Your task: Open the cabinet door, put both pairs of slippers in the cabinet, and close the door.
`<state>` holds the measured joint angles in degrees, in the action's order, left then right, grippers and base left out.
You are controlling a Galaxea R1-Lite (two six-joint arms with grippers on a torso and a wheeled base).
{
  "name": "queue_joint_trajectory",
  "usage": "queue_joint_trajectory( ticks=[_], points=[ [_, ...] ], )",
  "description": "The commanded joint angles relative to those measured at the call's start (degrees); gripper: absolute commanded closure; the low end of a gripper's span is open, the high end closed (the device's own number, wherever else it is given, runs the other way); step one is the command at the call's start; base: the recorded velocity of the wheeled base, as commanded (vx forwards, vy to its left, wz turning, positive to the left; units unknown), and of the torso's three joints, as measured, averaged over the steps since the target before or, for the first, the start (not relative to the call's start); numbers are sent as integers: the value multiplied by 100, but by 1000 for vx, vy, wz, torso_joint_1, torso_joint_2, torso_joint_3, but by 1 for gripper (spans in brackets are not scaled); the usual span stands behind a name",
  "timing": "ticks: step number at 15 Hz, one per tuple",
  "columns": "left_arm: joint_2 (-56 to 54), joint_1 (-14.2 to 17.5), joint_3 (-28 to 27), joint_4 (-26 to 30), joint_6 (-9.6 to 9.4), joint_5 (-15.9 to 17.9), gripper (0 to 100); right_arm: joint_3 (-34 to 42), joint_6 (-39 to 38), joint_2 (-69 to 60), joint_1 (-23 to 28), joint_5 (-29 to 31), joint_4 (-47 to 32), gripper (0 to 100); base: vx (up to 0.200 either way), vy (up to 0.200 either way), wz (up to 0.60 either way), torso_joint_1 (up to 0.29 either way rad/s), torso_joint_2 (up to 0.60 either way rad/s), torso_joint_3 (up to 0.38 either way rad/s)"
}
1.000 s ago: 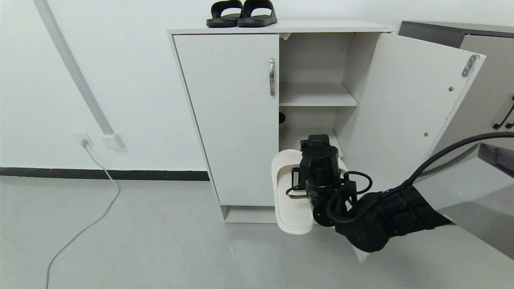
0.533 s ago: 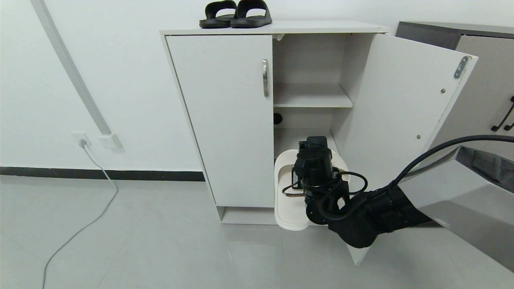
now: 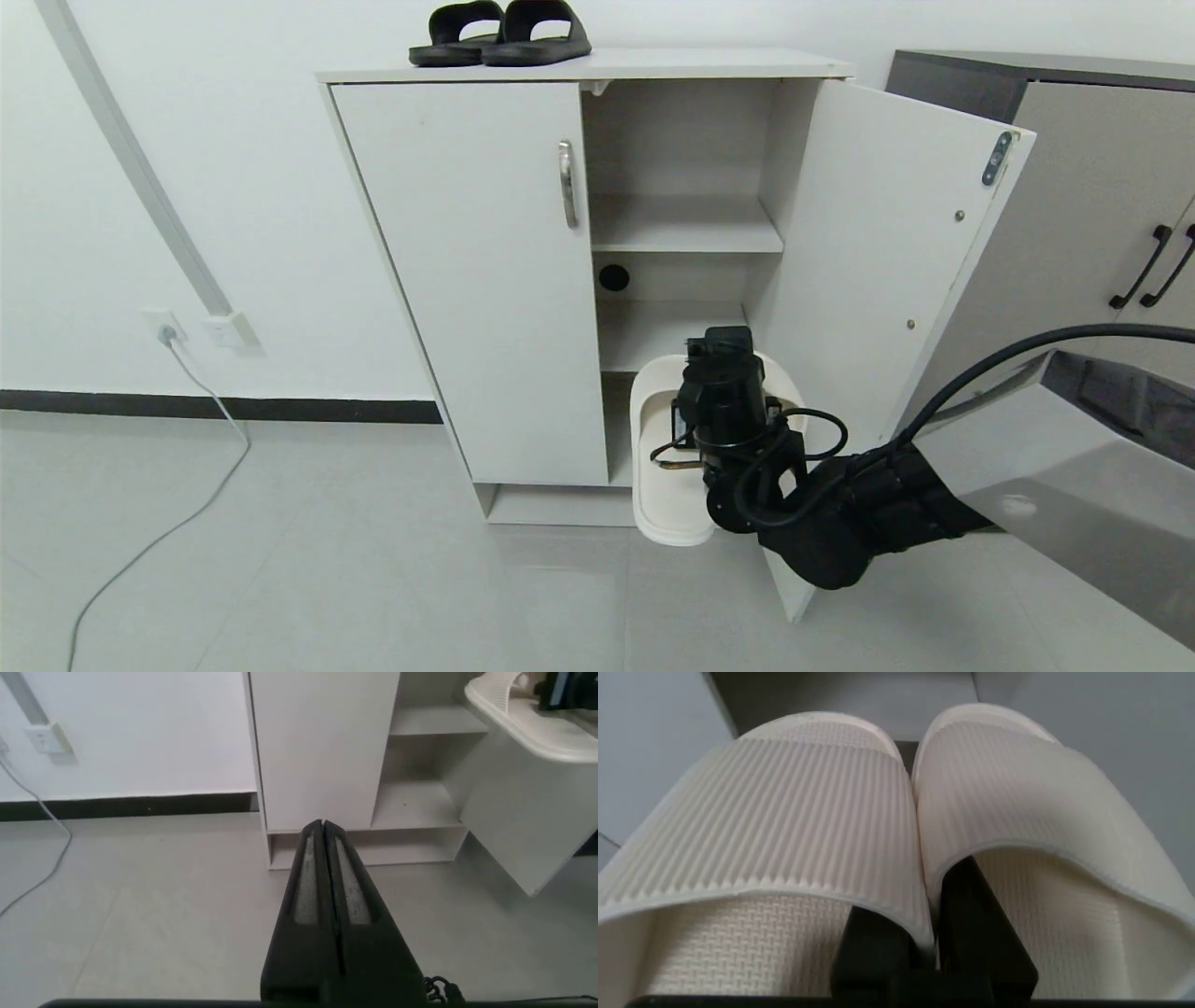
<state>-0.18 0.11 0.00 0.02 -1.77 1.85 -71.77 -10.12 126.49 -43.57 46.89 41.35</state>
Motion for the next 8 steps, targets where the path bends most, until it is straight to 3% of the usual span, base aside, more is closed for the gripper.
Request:
queue_joint_trajectory(
  ticks=[1,8],
  points=[
    [18,-2,0,6,1,-1,100,154,10,-37,-2,-162,66,100,0,0,0,0,0,0],
    [18,-2,0,6,19,-1,100,418,71,-45,217,-399,207,100,0,0,0,0,0,0]
  ],
)
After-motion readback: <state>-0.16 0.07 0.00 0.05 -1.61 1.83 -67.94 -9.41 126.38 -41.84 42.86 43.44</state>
